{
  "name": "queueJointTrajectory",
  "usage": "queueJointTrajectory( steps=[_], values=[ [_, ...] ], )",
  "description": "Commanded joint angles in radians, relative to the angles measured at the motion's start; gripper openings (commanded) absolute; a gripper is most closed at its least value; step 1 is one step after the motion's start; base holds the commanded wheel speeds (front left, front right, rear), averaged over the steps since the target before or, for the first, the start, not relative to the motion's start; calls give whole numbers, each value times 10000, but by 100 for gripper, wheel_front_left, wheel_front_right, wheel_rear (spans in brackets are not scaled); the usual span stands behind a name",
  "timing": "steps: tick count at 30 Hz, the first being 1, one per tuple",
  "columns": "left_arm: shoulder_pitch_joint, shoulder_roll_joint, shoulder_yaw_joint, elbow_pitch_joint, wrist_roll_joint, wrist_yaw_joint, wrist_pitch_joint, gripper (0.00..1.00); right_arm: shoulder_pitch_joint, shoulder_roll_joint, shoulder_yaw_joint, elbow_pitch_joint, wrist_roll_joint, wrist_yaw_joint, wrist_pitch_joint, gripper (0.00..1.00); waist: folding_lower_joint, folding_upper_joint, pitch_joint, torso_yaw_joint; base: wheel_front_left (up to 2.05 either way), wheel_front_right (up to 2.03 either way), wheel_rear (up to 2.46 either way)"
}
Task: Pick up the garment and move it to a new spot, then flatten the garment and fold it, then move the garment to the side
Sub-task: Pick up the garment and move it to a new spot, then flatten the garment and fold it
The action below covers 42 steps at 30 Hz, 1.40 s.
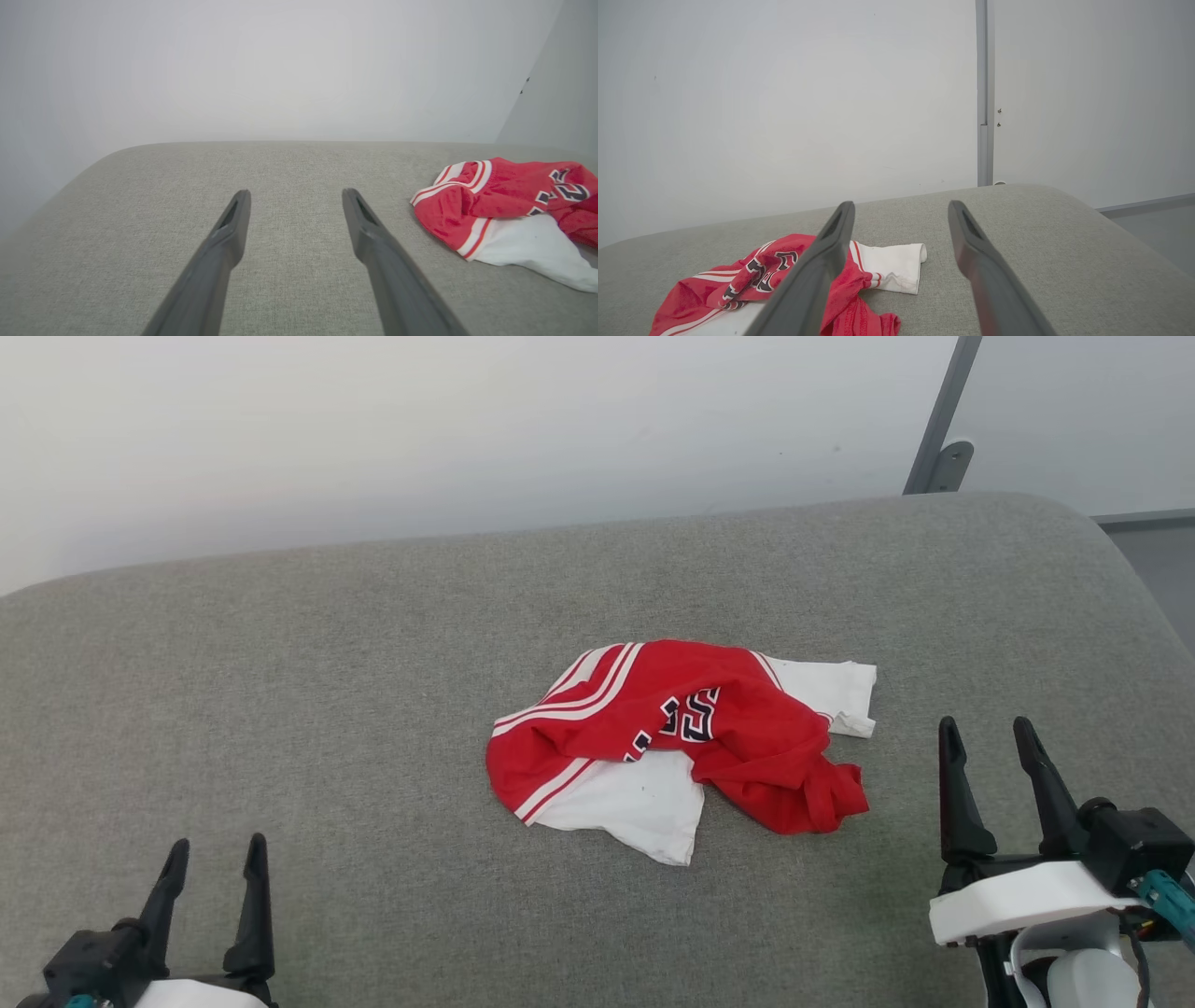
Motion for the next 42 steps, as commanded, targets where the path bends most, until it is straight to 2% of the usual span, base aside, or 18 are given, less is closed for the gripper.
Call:
queueJointTrajectory(
  steps=[1, 7, 11, 14, 16, 18, 19, 21, 23, 27, 31, 34, 37, 40, 42],
  values=[
    [43, -29, 54, 11, 117, -60, -50, 100, 71, -6, 5, 42, 75, -3, -51, 100, 0, -1, -6, 2, 0, 0, 0],
    [-1, -134, 44, -5, 217, -71, -50, 100, 13, -6, 49, 99, 126, -1, -51, 100, 0, -1, 28, -2, 0, 0, 0],
    [-227, -81, -303, -127, -39, -74, -50, 100, -130, -6, 128, 134, 186, -3, -51, 100, 0, -1, 140, -48, 0, 0, 0],
    [-788, 310, -1014, -125, -415, -66, -51, 100, -300, -6, 142, 102, 238, -1, -51, 100, 0, -1, 351, -63, 0, 0, 0],
    [-1335, 775, -1908, 156, -850, -65, 76, 100, -429, -6, 187, 87, 289, -1, -51, 100, 0, -1, 522, -102, 0, 0, 0],
    [-2075, 1273, -2863, 548, -1550, -61, 761, 100, -612, -6, 248, 82, 309, -1, -51, 100, 0, -1, 716, -174, 0, 0, 0],
    [-2075, 1273, -2863, 548, -1550, -61, 761, 100, -612, -6, 248, 82, 309, -1, -51, 100, 0, -1, 716, -174, 0, 0, 0],
    [-2971, 1844, -3862, 761, -2225, -53, 1517, 100, -796, -6, 359, 66, 383, -1, -51, 100, 0, -1, 925, -284, 0, 0, 0],
    [-3670, 2395, -4930, 946, -2916, -49, 2585, 100, -967, -9, 510, 68, 436, -1, -51, 100, 0, -1, 1115, -442, 0, 0, 0],
    [-5127, 3190, -6793, 880, -5139, -50, 5230, 100, -1259, -8, 660, 73, 685, -3, -51, 100, 0, -1, 1527, -804, 0, 0, 0],
    [-6251, 3521, -8001, 578, -6940, -50, 7489, 100, -1438, -8, 635, 39, 909, -1, -51, 100, 0, -1, 1904, -1161, 0, 0, 0],
    [-6993, 3482, -8739, 641, -7857, -48, 8954, 100, -1527, -7, 646, 28, 1125, -3, -51, 100, 0, -1, 2194, -1551, 0, 0, 0],
    [-7373, 3623, -9303, 787, -7666, -49, 9158, 100, -1655, -6, 722, 4, 1278, -1, -51, 100, 0, -1, 2385, -1878, 0, 0, 0],
    [-7717, 3766, -9872, 1060, -7143, -49, 8846, 100, -1725, -4, 833, -21, 1405, -1, -51, 100, 0, -1, 2541, -2176, 0, 0, 0],
    [-7695, 3783, -10268, 1364, -7186, -46, 8793, 100, -1782, -9, 873, -35, 1455, -1, -51, 100, 0, -1, 2609, -2326, 0, 0, 0]
  ],
)
